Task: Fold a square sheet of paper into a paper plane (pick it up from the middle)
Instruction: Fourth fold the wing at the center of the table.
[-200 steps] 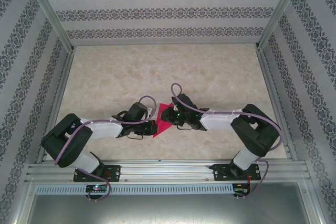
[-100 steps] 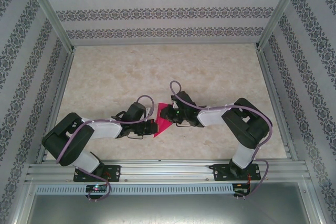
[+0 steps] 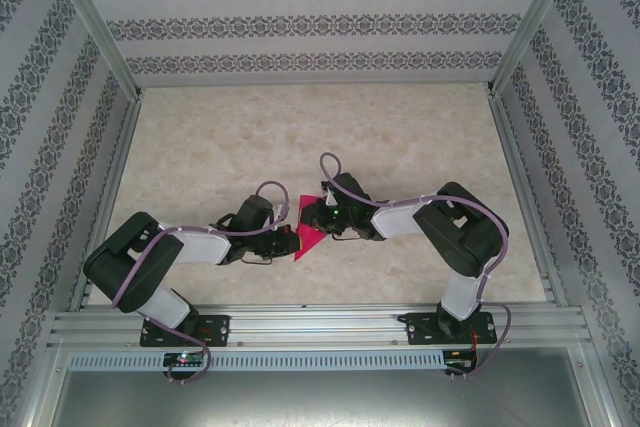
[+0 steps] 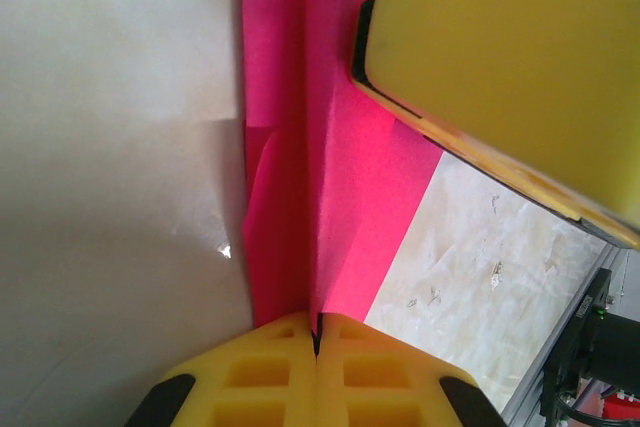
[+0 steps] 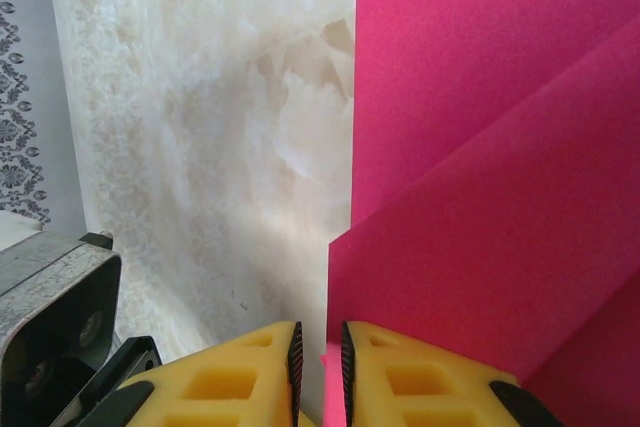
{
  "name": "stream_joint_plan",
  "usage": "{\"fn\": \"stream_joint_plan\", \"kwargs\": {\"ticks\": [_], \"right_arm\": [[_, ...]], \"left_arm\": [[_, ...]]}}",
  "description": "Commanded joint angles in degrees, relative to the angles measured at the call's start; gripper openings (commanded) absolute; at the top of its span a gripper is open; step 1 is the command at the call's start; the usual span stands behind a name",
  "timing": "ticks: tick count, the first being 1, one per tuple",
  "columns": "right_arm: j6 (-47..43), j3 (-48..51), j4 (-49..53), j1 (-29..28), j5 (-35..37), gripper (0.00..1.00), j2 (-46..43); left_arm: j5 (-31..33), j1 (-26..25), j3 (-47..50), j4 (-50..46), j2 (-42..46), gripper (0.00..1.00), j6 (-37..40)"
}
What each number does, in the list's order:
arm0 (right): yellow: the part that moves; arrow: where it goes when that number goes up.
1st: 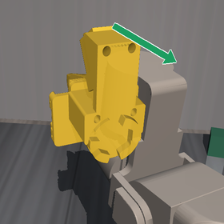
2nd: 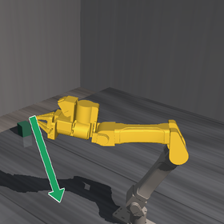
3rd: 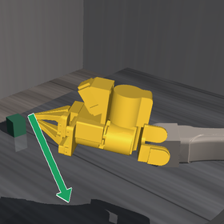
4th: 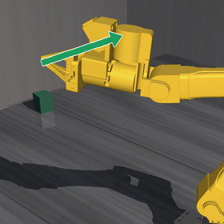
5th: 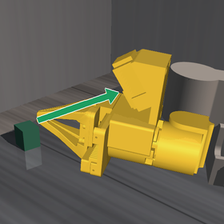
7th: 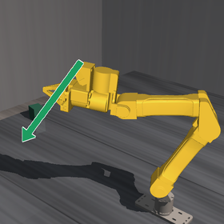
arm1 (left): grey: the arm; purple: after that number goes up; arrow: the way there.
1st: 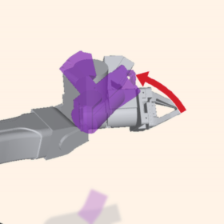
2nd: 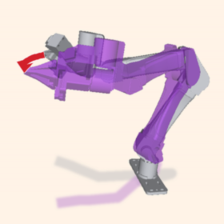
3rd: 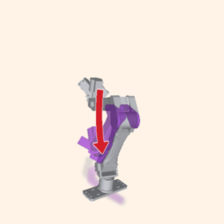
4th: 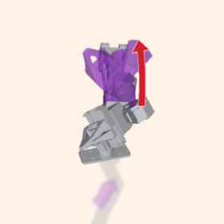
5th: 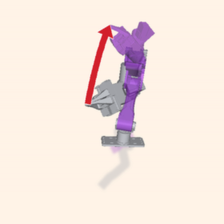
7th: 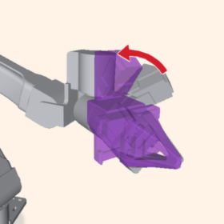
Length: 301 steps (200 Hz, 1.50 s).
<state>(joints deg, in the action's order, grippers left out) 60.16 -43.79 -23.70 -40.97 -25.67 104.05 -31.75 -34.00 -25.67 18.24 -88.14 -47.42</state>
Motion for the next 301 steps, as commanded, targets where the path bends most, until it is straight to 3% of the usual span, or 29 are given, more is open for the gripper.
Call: {"fn": "stream_joint_plan", "kwargs": {"ticks": [1,26,76,96,124,206,258,272,301], "right_arm": [[-0.6,-1.6,-0.1,0.7,-1.6,0.21,1.4],[-0.6,-2.2,0.8,0.8,-2.4,0.20,2.9],[-0.5,-2.3,0.3,0.8,-3.7,0.20,4.6],[-0.6,-1.9,0.5,0.9,-3.7,0.20,4.2],[-0.1,-1.6,-0.3,1.0,-3.9,0.22,4.0],[-3.2,1.2,2.3,4.7,-2.5,0.26,-7.6],[-1.6,-1.7,1.6,1.1,-4.3,0.18,-1.8],[-0.4,-4.0,-0.6,0.9,-8.0,0.15,0.7],[-1.5,-5.7,1.6,0.5,-6.6,0.15,3.5]], "left_arm": [[3.0,1.2,1.8,-5.3,-1.3,0.05,0.6],[0.6,1.2,0.9,-6.8,0.0,0.14,2.9],[-0.7,1.1,1.2,-7.9,2.9,0.22,2.9],[0.5,1.1,0.6,-9.2,4.0,0.17,2.2],[2.7,1.1,0.0,-11.7,3.5,0.00,1.5],[6.1,1.1,4.8,-10.1,3.5,0.00,-5.7],[6.6,1.1,4.9,-10.7,3.4,0.00,-6.3],[6.2,1.1,4.9,-10.3,2.9,0.00,-6.4],[6.0,1.1,4.8,-9.9,2.0,0.00,-6.0]]}}
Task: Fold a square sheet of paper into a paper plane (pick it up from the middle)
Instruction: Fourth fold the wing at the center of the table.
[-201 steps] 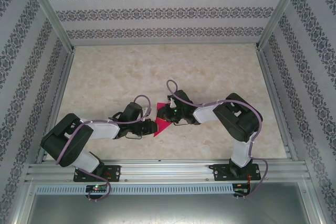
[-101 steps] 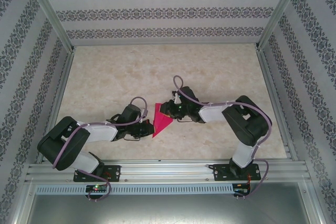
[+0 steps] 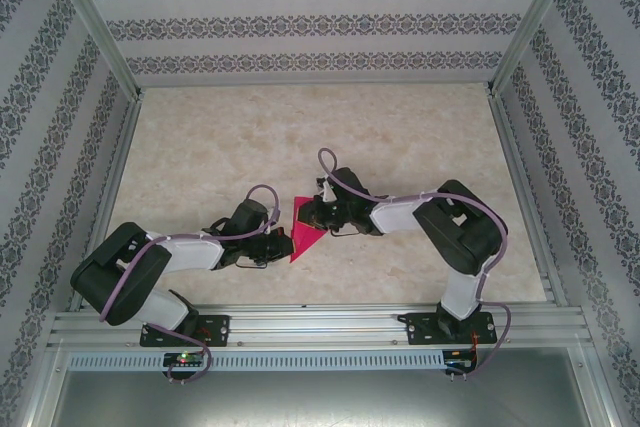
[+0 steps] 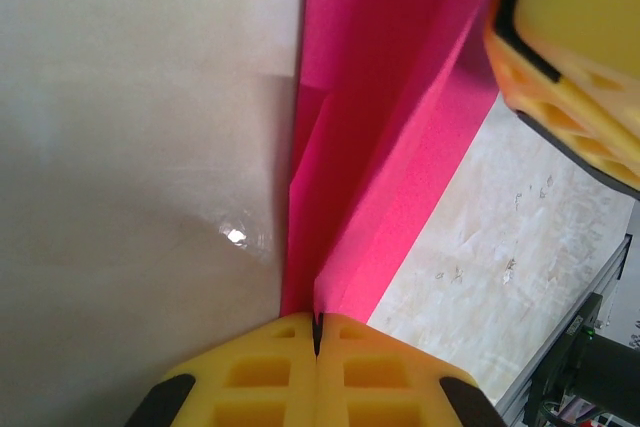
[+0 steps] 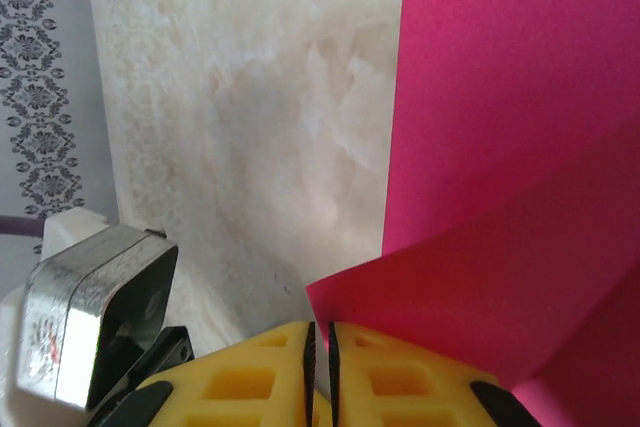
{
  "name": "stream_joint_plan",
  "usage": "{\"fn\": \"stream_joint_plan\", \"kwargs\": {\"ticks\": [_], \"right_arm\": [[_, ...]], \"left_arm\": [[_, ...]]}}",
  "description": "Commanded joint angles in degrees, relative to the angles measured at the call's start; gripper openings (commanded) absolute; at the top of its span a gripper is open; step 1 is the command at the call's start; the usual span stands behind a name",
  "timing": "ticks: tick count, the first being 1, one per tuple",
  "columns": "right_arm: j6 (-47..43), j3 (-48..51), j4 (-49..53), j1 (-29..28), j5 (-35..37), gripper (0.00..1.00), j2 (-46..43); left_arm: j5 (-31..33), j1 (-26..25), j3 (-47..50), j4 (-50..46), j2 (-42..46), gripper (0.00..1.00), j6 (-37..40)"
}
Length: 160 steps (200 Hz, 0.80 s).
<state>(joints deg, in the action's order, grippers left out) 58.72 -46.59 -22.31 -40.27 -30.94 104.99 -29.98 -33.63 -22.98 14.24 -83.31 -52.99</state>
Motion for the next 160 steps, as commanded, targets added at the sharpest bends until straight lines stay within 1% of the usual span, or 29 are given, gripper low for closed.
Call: {"fn": "stream_joint_plan", "kwargs": {"ticks": [1,16,45,60,68,83,93,120,160], "right_arm": [[0.1,-3.0,0.2,-0.2,-1.5,0.15,2.8],[0.9,-3.3,-1.0,-0.2,-2.1,0.15,5.4],[-0.4,-3.5,5.7,-0.6,1.7,0.13,6.5],[-1.4,-4.2,8.1,-0.8,2.5,0.12,6.7],[-1.6,-4.2,9.4,-0.8,3.2,0.12,6.6],[-1.6,-3.9,9.0,-0.9,3.7,0.12,6.4],[-1.6,-4.1,9.2,-0.9,3.6,0.12,6.7],[-1.8,-4.1,9.9,-1.2,4.0,0.12,7.1],[-1.5,-3.9,9.5,-1.3,4.0,0.12,7.5]], "left_arm": [[4.3,0.8,2.1,-5.9,-2.8,0.00,-0.4],[4.2,0.8,2.5,-5.6,-3.0,0.00,-0.1],[4.3,0.7,3.5,-6.1,-1.6,0.00,0.3],[2.0,0.8,3.4,-6.4,0.4,0.07,1.8],[1.2,0.8,2.7,-8.3,1.7,0.10,2.8],[-0.6,0.7,1.9,-11.1,4.7,0.12,4.5],[-0.6,0.8,1.5,-13.1,6.9,0.14,5.4],[-0.4,0.8,1.5,-15.5,10.8,0.11,6.3],[-2.5,0.7,0.2,-15.4,7.3,0.10,6.3]]}}
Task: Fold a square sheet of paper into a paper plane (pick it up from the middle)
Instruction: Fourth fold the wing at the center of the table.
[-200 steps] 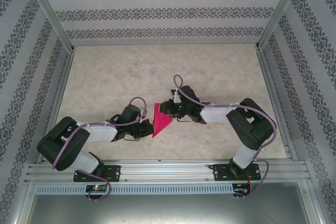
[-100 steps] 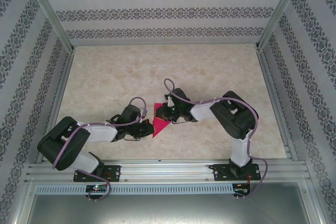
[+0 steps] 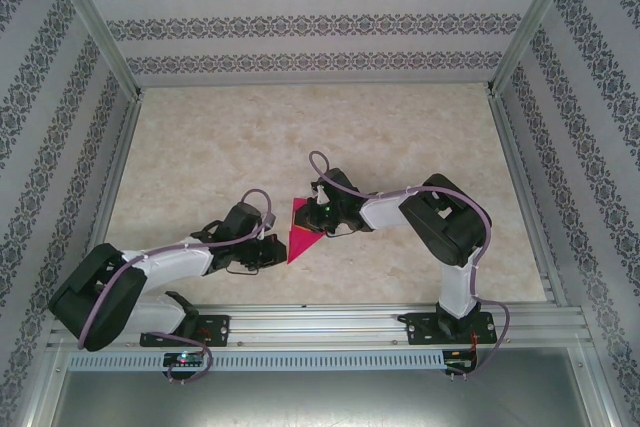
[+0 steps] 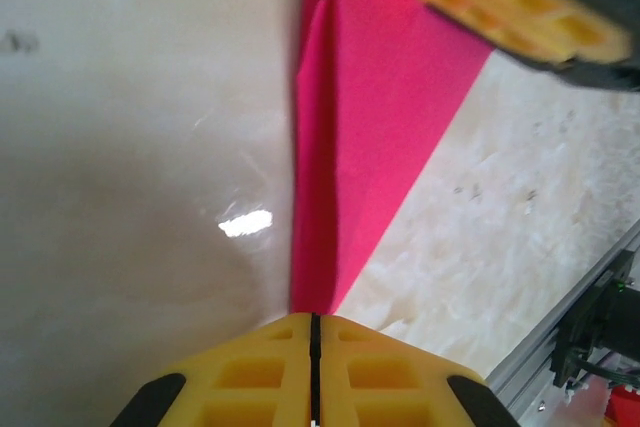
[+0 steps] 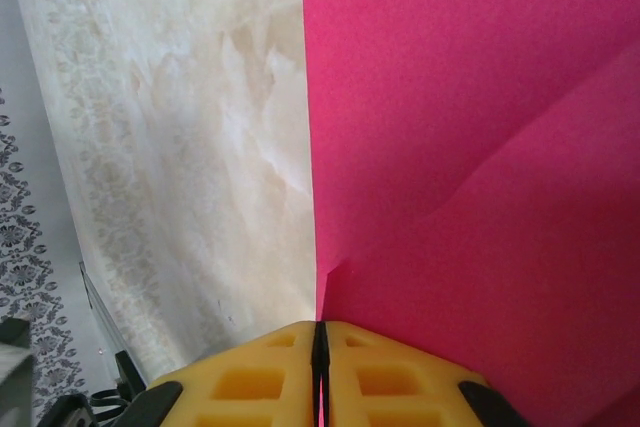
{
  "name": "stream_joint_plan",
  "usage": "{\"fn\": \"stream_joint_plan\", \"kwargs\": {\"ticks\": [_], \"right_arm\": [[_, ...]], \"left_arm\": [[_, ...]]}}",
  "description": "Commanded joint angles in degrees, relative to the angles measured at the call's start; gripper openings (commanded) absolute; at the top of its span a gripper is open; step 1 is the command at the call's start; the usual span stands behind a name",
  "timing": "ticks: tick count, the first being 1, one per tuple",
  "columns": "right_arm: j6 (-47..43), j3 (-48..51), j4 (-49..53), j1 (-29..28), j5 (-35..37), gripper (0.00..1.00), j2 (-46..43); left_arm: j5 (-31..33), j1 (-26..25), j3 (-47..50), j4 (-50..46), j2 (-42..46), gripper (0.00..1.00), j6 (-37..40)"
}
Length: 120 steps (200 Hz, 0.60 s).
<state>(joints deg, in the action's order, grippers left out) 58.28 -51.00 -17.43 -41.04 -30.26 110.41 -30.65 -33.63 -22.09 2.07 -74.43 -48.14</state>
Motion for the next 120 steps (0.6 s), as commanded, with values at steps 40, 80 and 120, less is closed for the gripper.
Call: {"fn": "stream_joint_plan", "kwargs": {"ticks": [40,80,120], "right_arm": [[-1.2,1.6,4.7,-0.5,3.7,0.12,1.3],[-1.1,2.3,4.4,-0.4,4.1,0.12,1.2],[-1.0,2.2,4.4,-0.3,4.1,0.12,1.5]], "left_arm": [[4.5,0.6,0.9,-5.0,7.4,0.24,-1.5],[3.2,0.7,-0.2,-2.9,10.3,0.32,-1.0],[-0.4,0.7,-3.7,-0.2,0.6,0.33,0.2]]}}
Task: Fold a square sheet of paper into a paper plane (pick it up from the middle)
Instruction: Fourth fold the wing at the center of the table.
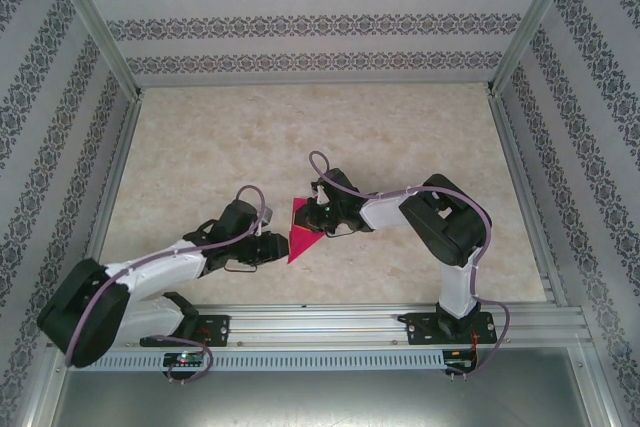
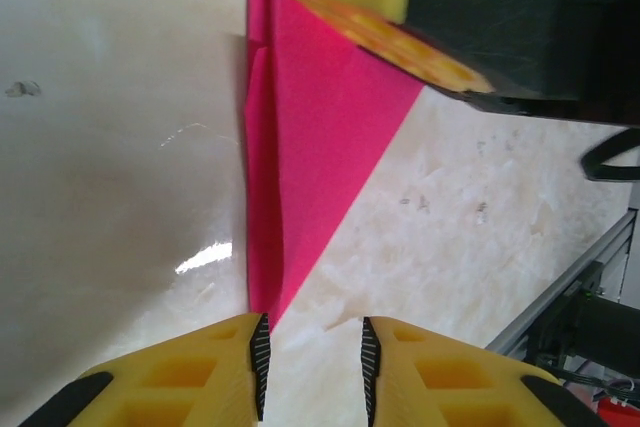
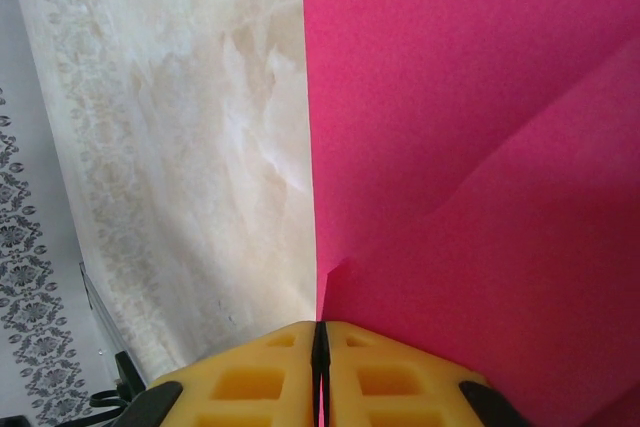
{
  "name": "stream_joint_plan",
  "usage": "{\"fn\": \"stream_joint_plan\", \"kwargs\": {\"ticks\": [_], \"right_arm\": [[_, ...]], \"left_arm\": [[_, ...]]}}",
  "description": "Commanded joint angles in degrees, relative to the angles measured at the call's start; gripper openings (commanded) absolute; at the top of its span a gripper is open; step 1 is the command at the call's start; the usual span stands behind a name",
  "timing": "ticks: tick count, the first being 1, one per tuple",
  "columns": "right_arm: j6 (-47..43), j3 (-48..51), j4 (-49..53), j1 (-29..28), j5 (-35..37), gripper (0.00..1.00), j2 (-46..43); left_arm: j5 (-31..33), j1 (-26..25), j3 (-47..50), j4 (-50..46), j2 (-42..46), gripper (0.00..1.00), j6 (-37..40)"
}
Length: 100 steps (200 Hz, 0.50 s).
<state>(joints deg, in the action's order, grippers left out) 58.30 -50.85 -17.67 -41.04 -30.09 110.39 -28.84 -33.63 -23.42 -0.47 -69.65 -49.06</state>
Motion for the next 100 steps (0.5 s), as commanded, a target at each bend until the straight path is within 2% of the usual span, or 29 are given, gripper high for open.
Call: {"fn": "stream_joint_plan", "kwargs": {"ticks": [1,37,68,100], "right_arm": [[-1.0,2.0,4.7,-0.3,4.0,0.12,1.5],[-1.0,2.2,4.5,-0.3,3.9,0.12,1.7],[-0.8,2.2,4.2,-0.3,3.8,0.12,2.2],[-0.8,2.2,4.2,-0.4,3.7,0.13,2.5]], "left_arm": [[-2.3,0.6,-2.5,2.4,-4.3,0.32,1.1],[-2.6,0.6,-3.2,4.3,-7.6,0.31,1.5],[-2.8,0.6,-3.4,2.2,-10.4,0.16,2.1],[-1.9,0.4,-2.9,-2.7,-12.8,0.06,3.1]]}}
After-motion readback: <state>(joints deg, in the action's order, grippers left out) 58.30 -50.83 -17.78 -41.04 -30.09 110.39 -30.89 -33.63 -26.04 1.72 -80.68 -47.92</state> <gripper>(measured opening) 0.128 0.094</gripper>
